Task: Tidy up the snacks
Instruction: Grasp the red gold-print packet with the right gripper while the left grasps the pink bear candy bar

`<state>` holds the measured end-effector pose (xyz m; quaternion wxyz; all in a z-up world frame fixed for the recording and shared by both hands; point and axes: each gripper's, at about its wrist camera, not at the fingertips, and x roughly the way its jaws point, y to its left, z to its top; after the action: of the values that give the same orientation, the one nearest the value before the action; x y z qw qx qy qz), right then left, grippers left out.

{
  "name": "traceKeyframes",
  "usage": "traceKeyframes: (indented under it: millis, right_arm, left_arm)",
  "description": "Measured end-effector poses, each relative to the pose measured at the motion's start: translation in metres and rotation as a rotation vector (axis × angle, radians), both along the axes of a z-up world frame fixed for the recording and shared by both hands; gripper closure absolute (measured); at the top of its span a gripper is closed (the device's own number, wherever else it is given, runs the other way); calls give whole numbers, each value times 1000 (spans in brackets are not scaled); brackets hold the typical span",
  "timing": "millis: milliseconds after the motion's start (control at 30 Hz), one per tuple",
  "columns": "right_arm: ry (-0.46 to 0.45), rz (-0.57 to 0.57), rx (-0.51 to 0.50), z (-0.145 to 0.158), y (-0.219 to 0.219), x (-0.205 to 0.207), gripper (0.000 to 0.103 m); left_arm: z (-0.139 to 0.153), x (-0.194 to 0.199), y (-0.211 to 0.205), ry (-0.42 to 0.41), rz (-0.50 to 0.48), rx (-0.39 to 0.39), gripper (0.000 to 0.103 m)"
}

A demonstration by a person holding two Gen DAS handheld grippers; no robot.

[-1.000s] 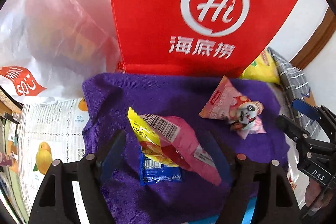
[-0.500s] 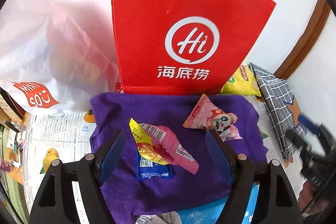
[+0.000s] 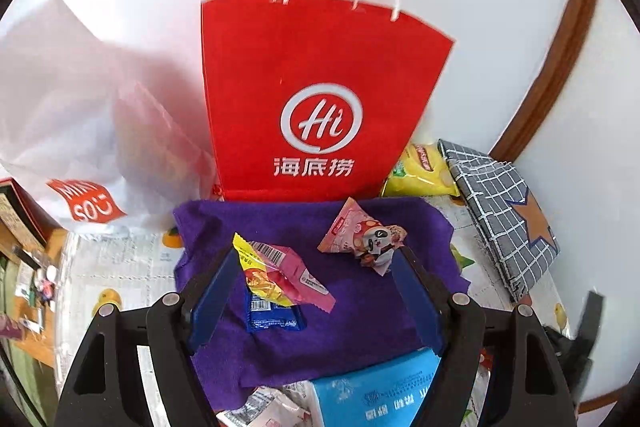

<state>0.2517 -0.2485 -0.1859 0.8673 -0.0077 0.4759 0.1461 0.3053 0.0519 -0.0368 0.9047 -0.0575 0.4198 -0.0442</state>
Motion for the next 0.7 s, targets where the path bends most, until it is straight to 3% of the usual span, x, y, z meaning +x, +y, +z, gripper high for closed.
traceKeyframes:
  millis: [133, 233, 333, 567, 700]
  right_arm:
    - [30, 12, -24, -19, 0, -6, 49]
    - [61, 25, -46, -25, 3, -10, 52]
    - [18, 33, -120, -26, 10, -21, 51]
    - [30, 27, -93, -24, 5, -40, 50]
    - [50, -6, -81, -20, 5, -48, 67]
  left_arm:
    - [12, -15, -2, -36, 11, 10, 26]
    - [12, -25, -4, -31, 9, 2, 26]
    - [8, -34, -3, -11, 9, 9, 26]
    - [-8, -65, 16, 30, 50, 13, 26]
    - [-22, -84, 29, 57, 69, 23, 26]
